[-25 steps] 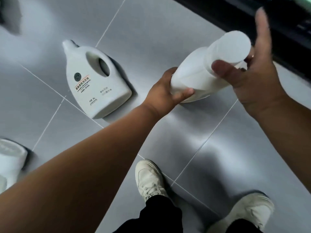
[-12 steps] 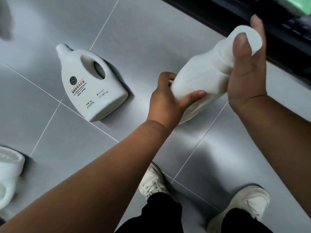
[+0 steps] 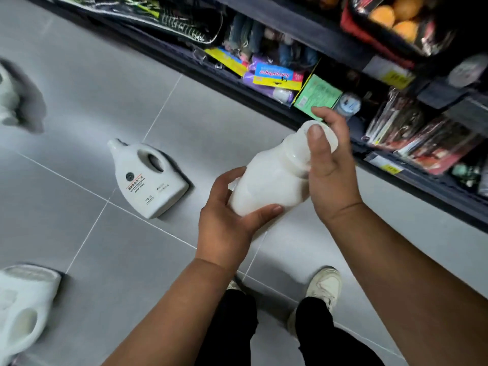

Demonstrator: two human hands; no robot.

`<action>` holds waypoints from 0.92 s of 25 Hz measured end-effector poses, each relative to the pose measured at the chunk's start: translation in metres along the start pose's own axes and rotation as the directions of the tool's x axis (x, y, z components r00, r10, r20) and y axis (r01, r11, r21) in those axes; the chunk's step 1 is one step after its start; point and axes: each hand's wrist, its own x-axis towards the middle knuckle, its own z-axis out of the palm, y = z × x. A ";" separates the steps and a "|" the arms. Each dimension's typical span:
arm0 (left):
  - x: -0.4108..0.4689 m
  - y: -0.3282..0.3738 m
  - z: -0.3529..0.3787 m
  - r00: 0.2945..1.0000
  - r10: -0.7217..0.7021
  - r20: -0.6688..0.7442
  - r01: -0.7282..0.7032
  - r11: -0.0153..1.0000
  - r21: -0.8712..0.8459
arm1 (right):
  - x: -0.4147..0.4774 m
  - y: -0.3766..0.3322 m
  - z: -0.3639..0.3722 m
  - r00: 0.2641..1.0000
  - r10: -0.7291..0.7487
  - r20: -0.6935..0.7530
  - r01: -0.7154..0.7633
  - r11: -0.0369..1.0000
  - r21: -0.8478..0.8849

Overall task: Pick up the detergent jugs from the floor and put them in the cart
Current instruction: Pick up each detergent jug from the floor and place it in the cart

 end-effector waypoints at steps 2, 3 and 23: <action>-0.025 0.058 -0.013 0.999 0.048 -0.009 -0.048 0.999 -0.014 | -0.006 -0.067 -0.013 0.996 -0.074 0.053 0.074 0.997 -0.002; -0.042 0.088 -0.021 0.997 0.071 -0.010 -0.071 0.997 -0.013 | -0.012 -0.105 -0.020 0.993 -0.102 0.064 0.102 0.995 -0.005; -0.355 0.468 0.033 0.698 0.584 0.414 -0.635 0.772 -0.020 | -0.235 -0.474 -0.316 0.771 -0.452 -0.449 0.444 0.887 -0.130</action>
